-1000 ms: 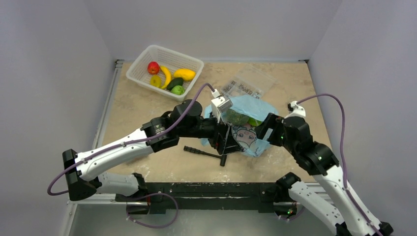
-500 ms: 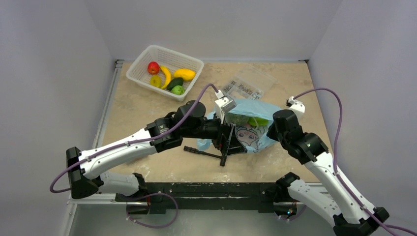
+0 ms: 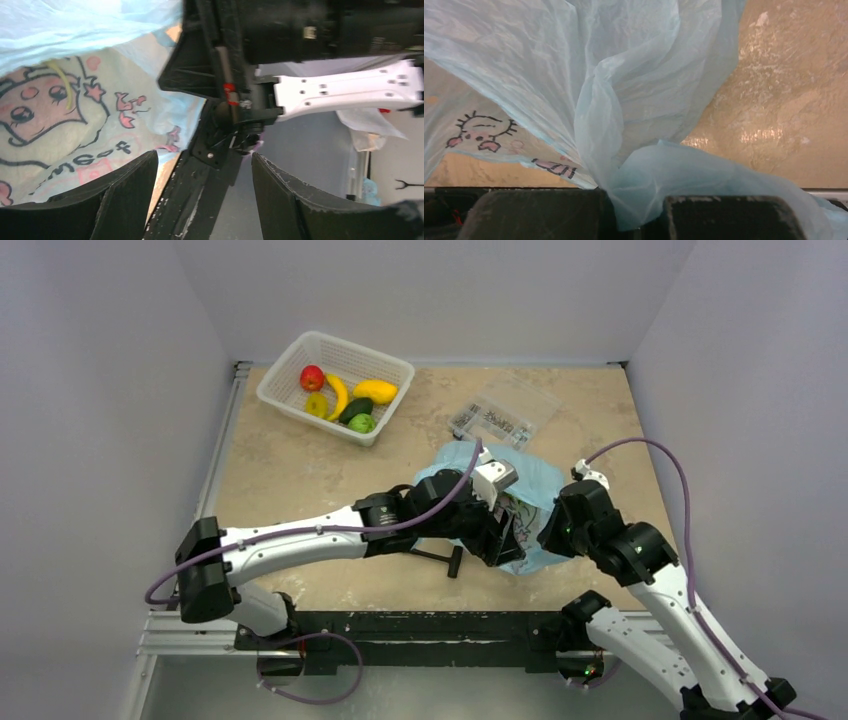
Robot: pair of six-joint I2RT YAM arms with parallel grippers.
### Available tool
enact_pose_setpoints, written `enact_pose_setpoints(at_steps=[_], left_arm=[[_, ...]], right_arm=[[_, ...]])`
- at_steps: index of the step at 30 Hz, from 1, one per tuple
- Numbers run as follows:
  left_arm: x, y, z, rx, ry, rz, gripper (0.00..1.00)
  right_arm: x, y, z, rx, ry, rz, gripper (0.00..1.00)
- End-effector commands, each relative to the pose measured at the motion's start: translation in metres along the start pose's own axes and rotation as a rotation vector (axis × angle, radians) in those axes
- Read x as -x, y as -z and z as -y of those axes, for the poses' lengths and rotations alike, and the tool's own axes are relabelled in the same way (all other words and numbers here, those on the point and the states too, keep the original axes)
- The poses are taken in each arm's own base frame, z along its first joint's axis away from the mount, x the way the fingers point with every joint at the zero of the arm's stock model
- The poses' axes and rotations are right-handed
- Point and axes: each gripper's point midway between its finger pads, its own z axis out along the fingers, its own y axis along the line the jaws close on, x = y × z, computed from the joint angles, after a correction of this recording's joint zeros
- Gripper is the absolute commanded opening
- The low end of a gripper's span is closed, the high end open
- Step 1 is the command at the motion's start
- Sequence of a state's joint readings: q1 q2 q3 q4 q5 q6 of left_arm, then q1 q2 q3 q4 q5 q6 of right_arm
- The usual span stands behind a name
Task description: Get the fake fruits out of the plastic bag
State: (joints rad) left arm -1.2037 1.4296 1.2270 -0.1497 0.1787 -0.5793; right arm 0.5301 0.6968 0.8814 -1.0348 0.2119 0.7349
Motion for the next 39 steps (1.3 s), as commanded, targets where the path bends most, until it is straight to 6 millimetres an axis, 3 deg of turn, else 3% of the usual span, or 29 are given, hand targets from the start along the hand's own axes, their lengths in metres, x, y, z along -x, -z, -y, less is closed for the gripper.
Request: enact_pose_setpoints(at_steps=[1,5,10,13,19,27,29,32,36,39], left_arm=[[0.008,-0.017,-0.013,0.067,-0.032,0.043,0.68],[0.001,-0.026,-0.044,0.222,-0.052,0.095,0.71],[-0.005,-0.041,-0.061,0.284,-0.104,0.147,0.7],[-0.017,-0.054,-0.073,0.314,-0.129,0.114,0.65],[-0.036,-0.063,-0.087,0.319,-0.11,0.124,0.62],[-0.038,-0.062,-0.116,0.482,-0.142,0.093,0.66],[-0.042,-0.059,-0.128,0.582,-0.084,0.04,0.64],[-0.049,-0.073,-0.129,0.587,0.023,0.045,0.62],[-0.046,-0.098,-0.12,0.49,0.193,0.156,0.62],[-0.042,-0.103,-0.133,0.507,0.271,0.287,0.65]], right_arm=[[-0.041,-0.002,0.019,-0.066,0.048,-0.185,0.0],[-0.04,-0.003,0.031,-0.126,0.048,-0.17,0.0],[-0.007,0.011,0.001,0.046,0.033,-0.007,0.0],[0.005,0.016,-0.002,0.062,0.037,0.045,0.0],[0.008,0.013,0.0,0.045,0.066,0.052,0.0],[0.012,0.015,-0.006,0.084,0.069,0.083,0.0],[0.013,0.017,-0.006,0.09,0.066,0.092,0.0],[0.016,0.019,-0.007,0.102,0.061,0.11,0.0],[0.017,0.021,-0.007,0.108,0.059,0.119,0.0],[0.017,0.022,-0.007,0.113,0.056,0.125,0.0]])
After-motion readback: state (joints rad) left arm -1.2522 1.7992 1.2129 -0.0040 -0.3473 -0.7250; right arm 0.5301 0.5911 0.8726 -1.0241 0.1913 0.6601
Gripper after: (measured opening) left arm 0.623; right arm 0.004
